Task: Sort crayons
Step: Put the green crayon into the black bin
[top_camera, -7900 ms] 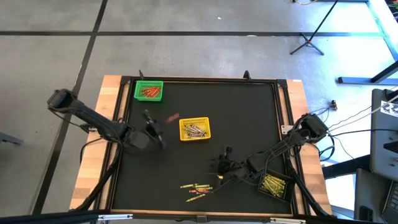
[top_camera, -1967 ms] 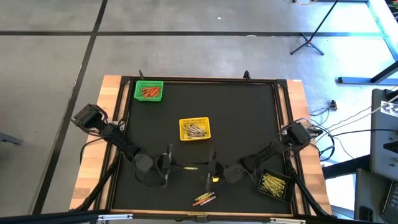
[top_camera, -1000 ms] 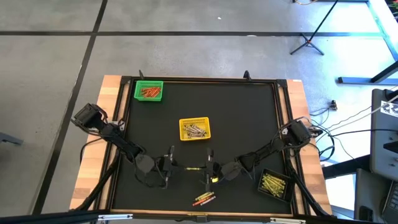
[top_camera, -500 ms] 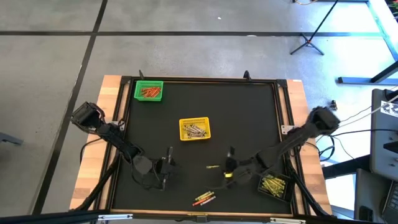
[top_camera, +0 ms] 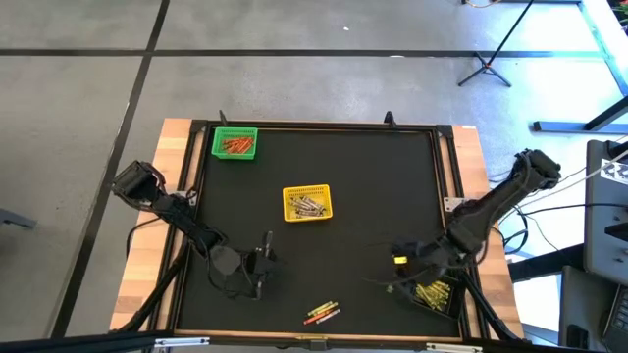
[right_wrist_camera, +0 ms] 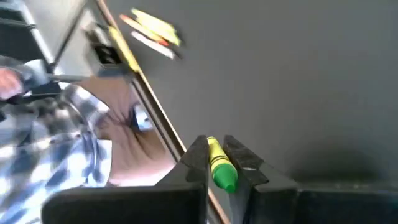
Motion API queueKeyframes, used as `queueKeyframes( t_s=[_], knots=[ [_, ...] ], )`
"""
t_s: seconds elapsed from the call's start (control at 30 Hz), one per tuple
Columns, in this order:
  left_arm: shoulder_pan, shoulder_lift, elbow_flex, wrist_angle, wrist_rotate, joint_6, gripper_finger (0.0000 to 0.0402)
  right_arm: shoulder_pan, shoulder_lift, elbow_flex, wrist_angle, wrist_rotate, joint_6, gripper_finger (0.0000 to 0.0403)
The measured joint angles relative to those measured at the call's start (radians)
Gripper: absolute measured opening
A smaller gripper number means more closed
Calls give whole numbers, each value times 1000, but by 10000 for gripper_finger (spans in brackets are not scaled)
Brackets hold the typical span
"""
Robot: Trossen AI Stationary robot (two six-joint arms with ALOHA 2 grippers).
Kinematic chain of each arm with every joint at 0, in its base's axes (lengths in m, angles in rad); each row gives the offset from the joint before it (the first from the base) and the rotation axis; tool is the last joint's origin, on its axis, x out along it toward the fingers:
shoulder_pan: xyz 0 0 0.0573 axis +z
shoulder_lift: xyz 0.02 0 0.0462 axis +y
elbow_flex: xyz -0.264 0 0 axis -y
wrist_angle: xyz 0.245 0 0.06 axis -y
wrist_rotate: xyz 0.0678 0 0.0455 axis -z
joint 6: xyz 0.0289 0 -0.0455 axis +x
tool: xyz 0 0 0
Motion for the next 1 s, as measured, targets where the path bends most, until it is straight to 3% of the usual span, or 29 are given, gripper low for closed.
queueKeyframes(
  t_s=[0.2, 0.33, 0.53, 0.63, 0.8, 0.9, 1.0],
  knots=[
    [0, 0, 0, -3, 0, -18, 94, 112, 11, 0, -221, -125, 327, 28],
    [0, 0, 0, -4, 0, -18, 94, 174, 17, 0, -347, -178, 443, 28],
    [0, 0, 0, -9, 0, -27, 94, 231, 26, 0, -412, -146, 566, 31],
    [4, 0, 0, -9, 0, -27, 94, 251, 37, 0, -423, -164, 609, 54],
    [4, 0, 0, -8, 0, -29, 94, 249, 35, 0, -399, -190, 623, 128],
    [4, 0, 0, -8, 0, -29, 94, 220, 30, 0, -346, -128, 583, 163],
    [4, 0, 0, -8, 2, -29, 94, 204, 35, 0, -229, 75, 441, 182]
  ],
)
